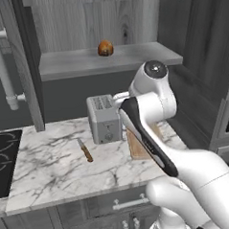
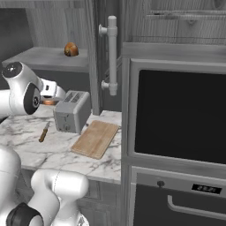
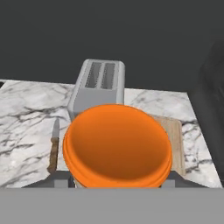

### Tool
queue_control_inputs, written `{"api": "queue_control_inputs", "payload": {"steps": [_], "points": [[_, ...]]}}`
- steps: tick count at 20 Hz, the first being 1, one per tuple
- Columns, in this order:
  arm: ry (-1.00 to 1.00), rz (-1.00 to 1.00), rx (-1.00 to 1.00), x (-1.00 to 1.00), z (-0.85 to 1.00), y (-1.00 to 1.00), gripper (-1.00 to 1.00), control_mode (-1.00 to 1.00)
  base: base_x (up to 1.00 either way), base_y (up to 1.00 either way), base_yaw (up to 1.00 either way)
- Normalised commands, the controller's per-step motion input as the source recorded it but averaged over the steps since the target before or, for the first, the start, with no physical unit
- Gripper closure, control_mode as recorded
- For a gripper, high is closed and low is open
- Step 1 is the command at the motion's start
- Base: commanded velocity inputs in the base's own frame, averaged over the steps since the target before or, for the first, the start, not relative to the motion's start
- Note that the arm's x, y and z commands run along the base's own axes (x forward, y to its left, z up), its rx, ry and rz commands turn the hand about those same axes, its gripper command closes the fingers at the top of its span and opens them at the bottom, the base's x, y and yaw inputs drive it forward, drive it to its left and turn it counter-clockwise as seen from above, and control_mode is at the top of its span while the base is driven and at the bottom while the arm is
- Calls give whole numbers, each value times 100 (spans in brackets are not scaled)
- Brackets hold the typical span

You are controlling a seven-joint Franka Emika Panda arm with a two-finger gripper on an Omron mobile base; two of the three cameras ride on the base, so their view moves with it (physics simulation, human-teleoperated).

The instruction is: Pick the bread, place it on the cutting board, pick the jam, place it on the counter, and close the cabinet.

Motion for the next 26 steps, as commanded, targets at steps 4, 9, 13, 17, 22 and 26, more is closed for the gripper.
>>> {"api": "queue_control_inputs", "payload": {"steps": [4, 9, 13, 17, 22, 26], "points": [[9, 0, 2, 3, -41, 33, 100, -100, 0, 0, 0], [14, 0, 1, 23, -40, 42, 100, -100, 0, 0, 0], [11, 0, 1, 12, -40, 43, 100, -100, 0, 0, 0], [9, 0, 1, 9, -40, 38, 100, -100, 0, 0, 0], [14, 0, 0, 10, -44, 40, 100, -100, 0, 0, 0], [14, 1, 0, 7, -52, 30, 100, -100, 0, 0, 0]]}}
